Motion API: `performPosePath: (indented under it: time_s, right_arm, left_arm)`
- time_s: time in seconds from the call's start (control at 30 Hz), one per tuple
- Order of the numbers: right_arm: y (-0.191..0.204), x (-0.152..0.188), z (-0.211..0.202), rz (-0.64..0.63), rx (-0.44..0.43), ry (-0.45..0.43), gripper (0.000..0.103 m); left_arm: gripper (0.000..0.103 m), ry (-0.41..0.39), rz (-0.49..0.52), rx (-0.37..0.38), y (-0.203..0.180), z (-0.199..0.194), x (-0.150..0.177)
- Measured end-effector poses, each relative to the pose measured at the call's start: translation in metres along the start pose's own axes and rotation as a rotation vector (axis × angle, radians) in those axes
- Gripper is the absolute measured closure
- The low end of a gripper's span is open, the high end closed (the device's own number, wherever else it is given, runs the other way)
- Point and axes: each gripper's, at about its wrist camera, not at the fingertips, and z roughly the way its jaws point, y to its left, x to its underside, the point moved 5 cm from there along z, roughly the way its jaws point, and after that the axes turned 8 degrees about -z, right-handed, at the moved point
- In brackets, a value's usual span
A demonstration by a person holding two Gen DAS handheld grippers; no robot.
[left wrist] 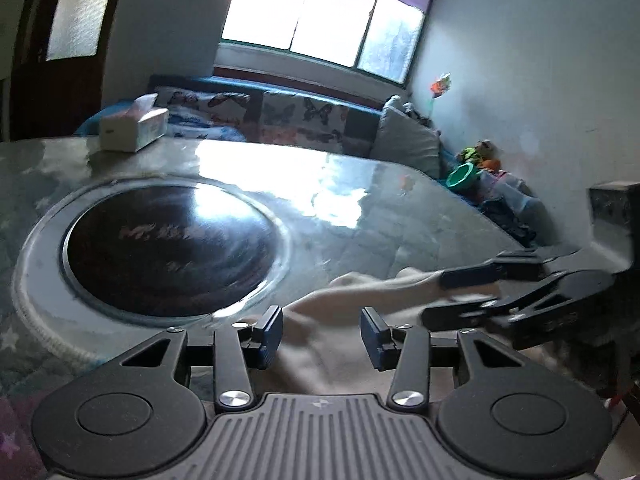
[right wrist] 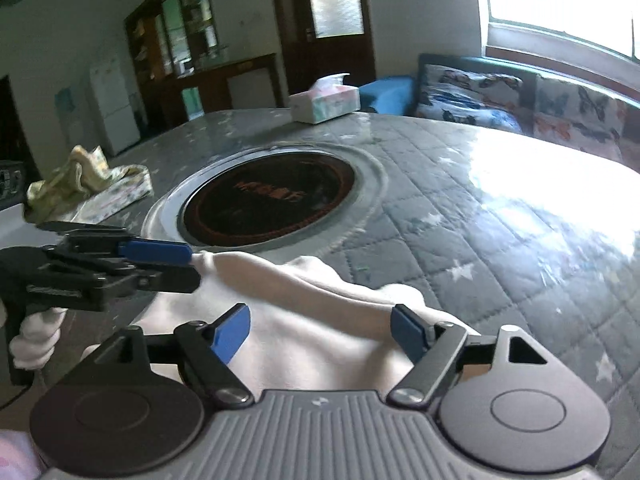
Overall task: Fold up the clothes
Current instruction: 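Open the right gripper and release the folded shirt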
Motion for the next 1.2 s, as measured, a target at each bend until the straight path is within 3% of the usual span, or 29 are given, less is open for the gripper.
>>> performPosePath:
  time_s: [0.17, 0.4, 0.6, 0.83, 1.0, 1.1, 1.2]
  right_arm:
    - [-0.016, 0.005, 0.013, 0.071, 0.009, 0.013, 0.023]
    - [-0.022, 0.004, -0.007, 0.092, 0.051, -0.025, 0.023]
    - [-0.04, 0.021, -0.019, 0.171, 0.08, -0.014, 0.023]
    - [-0.045, 0.022, -0.033, 0.185, 0.082, -0.065, 0.023]
    - [-0.051, 0.037, -0.038, 0.177, 0.113, -0.03, 0.023]
    - [-0.058, 0.041, -0.043, 0.224, 0.104, -0.053, 0.024]
    - [-0.05, 0.038, -0.056, 0.173, 0.111, -0.069, 0.024]
  left_arm:
    - [0.057, 0.029, 0.032, 0.001, -0.01, 0.018, -0.001]
    - [0.058, 0.037, 0.034, 0.011, -0.017, 0.026, -0.01]
    - [0.058, 0.089, 0.038, -0.007, -0.017, 0.052, -0.007]
    - [0.058, 0.089, 0.042, -0.023, -0.019, 0.05, -0.007]
    - [0.058, 0.089, 0.044, -0.035, -0.02, 0.049, -0.007]
    - [0.057, 0.084, 0.048, -0.043, -0.021, 0.045, -0.007]
    - [0.056, 0.068, 0.047, -0.047, -0.021, 0.03, -0.007]
